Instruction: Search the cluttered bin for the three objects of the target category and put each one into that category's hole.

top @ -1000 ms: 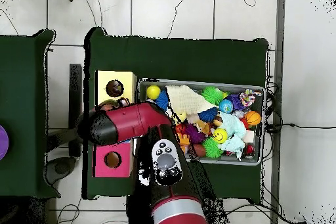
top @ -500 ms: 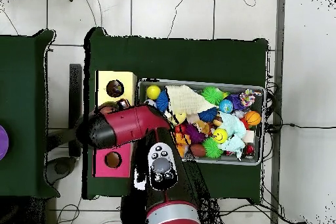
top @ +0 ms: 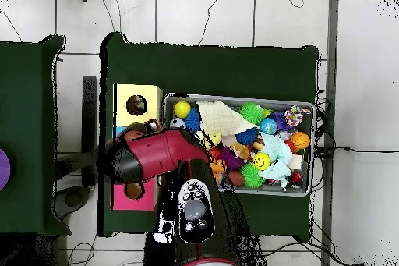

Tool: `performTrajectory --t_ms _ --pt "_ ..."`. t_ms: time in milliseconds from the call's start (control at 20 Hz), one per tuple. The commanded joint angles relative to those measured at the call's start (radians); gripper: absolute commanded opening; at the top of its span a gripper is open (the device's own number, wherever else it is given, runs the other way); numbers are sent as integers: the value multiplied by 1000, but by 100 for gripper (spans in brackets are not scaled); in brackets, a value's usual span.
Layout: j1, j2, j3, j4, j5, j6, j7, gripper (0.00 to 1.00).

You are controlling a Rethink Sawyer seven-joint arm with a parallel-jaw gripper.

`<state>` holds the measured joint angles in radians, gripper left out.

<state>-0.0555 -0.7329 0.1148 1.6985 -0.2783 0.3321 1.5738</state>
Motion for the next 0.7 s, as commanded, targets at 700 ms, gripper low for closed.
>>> performTrajectory --t_ms 700 --pt "-142 25 7 92 -137 -93 60 100"
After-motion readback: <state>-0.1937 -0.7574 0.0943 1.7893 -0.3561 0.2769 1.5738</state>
